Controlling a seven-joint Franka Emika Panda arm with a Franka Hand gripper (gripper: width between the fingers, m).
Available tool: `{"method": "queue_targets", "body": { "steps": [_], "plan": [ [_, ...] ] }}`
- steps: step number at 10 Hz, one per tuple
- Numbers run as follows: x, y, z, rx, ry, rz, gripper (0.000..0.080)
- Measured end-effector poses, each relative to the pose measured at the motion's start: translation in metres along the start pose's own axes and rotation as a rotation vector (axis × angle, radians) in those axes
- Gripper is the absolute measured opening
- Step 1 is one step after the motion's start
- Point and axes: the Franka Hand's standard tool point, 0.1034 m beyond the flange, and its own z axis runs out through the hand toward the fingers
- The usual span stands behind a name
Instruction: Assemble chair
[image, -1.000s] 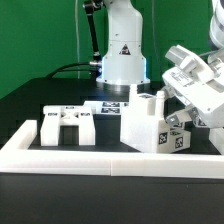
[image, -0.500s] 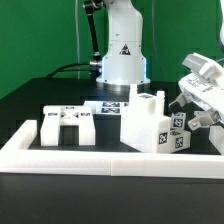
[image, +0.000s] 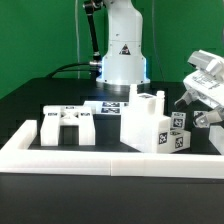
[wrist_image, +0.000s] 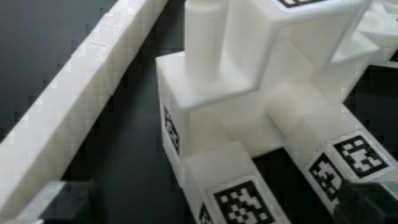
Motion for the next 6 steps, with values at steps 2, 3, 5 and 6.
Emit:
{"method": "queue_targets", "body": {
  "steps": [2, 3, 5, 6],
  "plan": [
    [-0.001, 0.012, -0.002, -0.039, 0.140, -0.003, 0.0649],
    [-0.006, 0.014, -0.003, -0.045, 0.220, 0.010, 0.0649],
    [-0.011, 0.021, -0.002, -0.061, 0.328, 0.019, 0.0649],
    [-0.016, 0.024, -0.001, -0.064, 0.372, 0.033, 0.0649]
  ]
}}
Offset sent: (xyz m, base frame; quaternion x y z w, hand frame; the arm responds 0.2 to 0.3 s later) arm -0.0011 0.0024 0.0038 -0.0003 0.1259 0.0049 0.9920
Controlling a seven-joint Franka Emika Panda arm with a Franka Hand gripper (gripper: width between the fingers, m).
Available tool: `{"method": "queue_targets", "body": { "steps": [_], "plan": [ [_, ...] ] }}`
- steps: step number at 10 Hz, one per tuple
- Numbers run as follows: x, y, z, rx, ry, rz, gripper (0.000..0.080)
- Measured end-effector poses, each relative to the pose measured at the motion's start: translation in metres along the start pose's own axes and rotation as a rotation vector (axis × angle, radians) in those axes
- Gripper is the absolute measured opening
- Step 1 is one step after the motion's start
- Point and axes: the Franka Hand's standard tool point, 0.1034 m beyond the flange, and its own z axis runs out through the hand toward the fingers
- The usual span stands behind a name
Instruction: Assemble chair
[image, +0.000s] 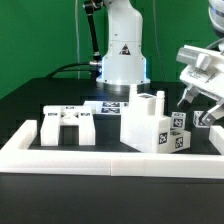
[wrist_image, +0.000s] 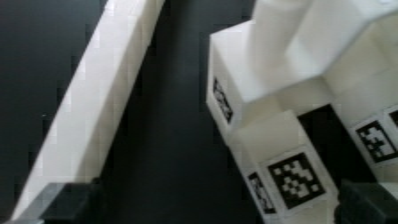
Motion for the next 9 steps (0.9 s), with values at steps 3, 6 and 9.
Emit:
{"method": "queue_targets", "body": {
  "steps": [3, 6, 9],
  "plan": [
    [-0.013, 0.012, 0.001, -0.020, 0.120, 0.001, 0.0649],
    [-0.030, 0.018, 0.011, -0.022, 0.229, -0.015, 0.0649],
    [-0.041, 0.017, 0.019, -0.011, 0.275, -0.007, 0.0649]
  ]
}}
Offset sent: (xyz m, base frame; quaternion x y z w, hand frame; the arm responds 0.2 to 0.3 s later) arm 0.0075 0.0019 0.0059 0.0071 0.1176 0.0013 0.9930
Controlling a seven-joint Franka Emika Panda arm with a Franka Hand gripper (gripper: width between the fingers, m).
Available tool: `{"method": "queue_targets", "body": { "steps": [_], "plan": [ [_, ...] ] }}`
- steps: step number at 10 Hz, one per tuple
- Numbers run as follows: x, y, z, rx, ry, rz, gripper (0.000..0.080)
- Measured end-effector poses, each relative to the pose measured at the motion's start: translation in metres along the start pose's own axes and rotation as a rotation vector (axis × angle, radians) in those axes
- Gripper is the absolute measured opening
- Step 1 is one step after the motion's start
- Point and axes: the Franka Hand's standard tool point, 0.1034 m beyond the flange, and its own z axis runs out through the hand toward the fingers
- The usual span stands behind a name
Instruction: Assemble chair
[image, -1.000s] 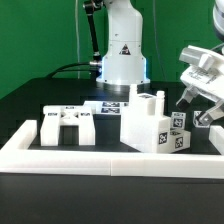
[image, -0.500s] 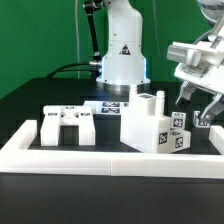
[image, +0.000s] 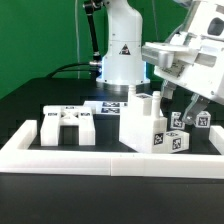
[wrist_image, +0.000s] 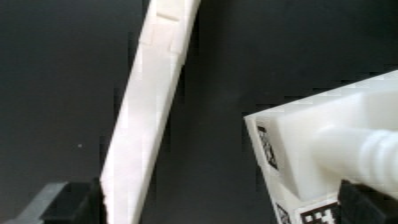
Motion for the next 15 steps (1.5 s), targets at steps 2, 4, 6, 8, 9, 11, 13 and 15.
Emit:
{"method": "queue_targets", "body": {
  "steps": [2, 4, 6, 8, 9, 11, 13, 15],
  "plan": [
    [0.012, 0.000, -0.005, 0.006, -0.001, 0.027, 0.0649],
    [0.011, -0.002, -0.003, 0.023, -0.011, 0.054, 0.0649],
    [-0.003, -0.008, 0.002, 0.080, -0.047, 0.119, 0.0649],
    [-0.015, -0.009, -0.021, 0.082, -0.059, 0.130, 0.0649],
    [-0.018, -0.011, -0.029, 0.075, -0.057, 0.128, 0.0649],
    [-0.019, -0.012, -0.046, 0.055, -0.051, 0.130, 0.0649],
    [-0.018, -0.012, -0.046, 0.055, -0.050, 0.130, 0.0649],
    [-0.018, -0.012, -0.046, 0.056, -0.050, 0.130, 0.0649]
  ]
}}
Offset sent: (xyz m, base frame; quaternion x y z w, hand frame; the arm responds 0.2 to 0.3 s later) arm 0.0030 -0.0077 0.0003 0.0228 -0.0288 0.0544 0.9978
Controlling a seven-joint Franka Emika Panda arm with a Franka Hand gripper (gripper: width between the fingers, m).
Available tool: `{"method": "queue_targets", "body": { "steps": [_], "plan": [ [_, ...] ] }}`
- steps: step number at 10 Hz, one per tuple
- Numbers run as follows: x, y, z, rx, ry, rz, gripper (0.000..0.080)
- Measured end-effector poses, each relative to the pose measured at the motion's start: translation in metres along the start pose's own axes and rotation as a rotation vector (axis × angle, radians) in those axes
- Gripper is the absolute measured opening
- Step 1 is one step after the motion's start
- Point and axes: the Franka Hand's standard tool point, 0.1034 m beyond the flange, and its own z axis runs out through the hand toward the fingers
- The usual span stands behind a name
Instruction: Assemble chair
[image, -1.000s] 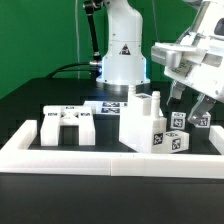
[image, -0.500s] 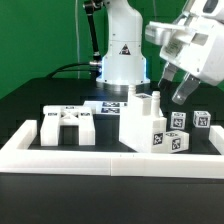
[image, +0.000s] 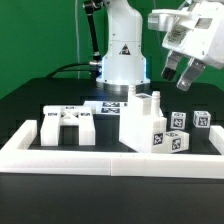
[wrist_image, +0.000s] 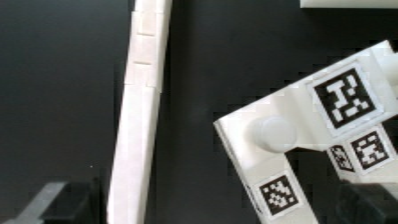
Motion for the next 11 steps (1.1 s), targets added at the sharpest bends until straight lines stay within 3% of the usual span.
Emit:
{"method": "queue_targets", "body": {
  "steps": [1, 2, 3, 6, 11],
  "plan": [
    [-0.003, 0.000, 0.001, 0.002, -0.001, 0.003, 0.0649],
    [-0.019, -0.004, 0.002, 0.024, -0.017, 0.014, 0.0649],
    [-0.033, -0.004, 0.001, 0.029, -0.026, 0.032, 0.0649],
    [-0.097, -0.016, 0.023, 0.067, -0.047, -0.007, 0.0649],
    [-0.101, -0.017, 0.029, 0.061, -0.040, -0.010, 0.0649]
  ]
}}
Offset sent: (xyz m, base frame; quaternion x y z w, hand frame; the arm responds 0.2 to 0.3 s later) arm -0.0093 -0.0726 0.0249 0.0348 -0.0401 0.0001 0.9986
